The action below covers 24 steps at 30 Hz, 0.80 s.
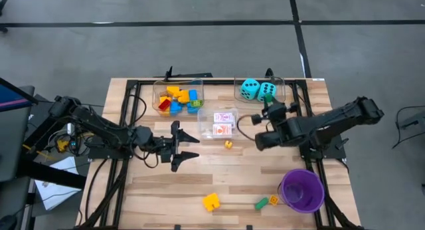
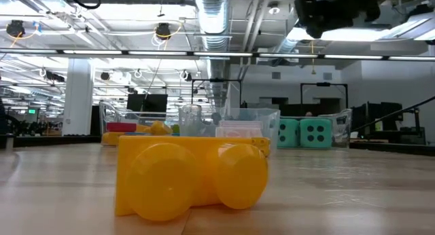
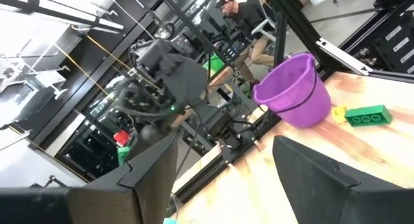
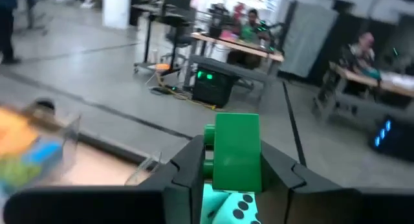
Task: Pick & Place Toys
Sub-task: Put the green game piece into the top left transparent bin
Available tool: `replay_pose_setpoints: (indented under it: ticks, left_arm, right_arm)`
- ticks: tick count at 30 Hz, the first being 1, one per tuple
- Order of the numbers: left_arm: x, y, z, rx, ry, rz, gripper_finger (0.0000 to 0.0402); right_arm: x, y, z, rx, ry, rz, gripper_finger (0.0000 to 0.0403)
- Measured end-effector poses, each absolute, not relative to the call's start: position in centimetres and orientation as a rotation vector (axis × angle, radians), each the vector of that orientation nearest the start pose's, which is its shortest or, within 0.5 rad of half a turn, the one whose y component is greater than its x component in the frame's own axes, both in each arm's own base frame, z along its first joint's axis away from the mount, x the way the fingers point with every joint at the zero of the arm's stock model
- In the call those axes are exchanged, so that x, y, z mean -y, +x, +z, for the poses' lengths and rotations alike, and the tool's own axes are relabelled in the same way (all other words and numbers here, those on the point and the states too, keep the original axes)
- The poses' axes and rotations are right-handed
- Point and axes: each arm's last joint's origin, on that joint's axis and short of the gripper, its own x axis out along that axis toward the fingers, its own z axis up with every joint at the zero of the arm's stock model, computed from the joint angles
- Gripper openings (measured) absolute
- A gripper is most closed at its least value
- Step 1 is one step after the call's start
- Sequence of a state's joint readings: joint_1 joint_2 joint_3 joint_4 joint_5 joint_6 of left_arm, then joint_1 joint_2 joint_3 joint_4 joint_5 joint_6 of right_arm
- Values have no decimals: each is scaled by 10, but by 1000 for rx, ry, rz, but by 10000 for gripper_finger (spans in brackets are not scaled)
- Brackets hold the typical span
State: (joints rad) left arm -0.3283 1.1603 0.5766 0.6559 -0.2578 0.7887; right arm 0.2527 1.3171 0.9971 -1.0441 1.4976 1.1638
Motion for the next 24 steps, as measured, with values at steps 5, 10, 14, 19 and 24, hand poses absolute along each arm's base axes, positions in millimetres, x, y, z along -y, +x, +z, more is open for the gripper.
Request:
replay_pose_setpoints:
  ticks: [5,10,14,19,24]
  left_arm:
    - [73,237,267,92,761,-39,248]
    - [73,237,267,90,761,-40,248]
    - [73,237,267,88,739,-42,248]
    - [74,236,266,74,732,-27,248]
    - [74,236,267,82,729,-25,248]
  right_arm:
    - [-22,243,284,-199,-112,-1302,89]
    - [-53,291,289,-328,-191,-941,89]
    - [-83,318,295,-238,-271,-509,89]
    - [-96,313,305,-191,-369,-324,89]
    - [-67,272,331,-102,-310,-334,89]
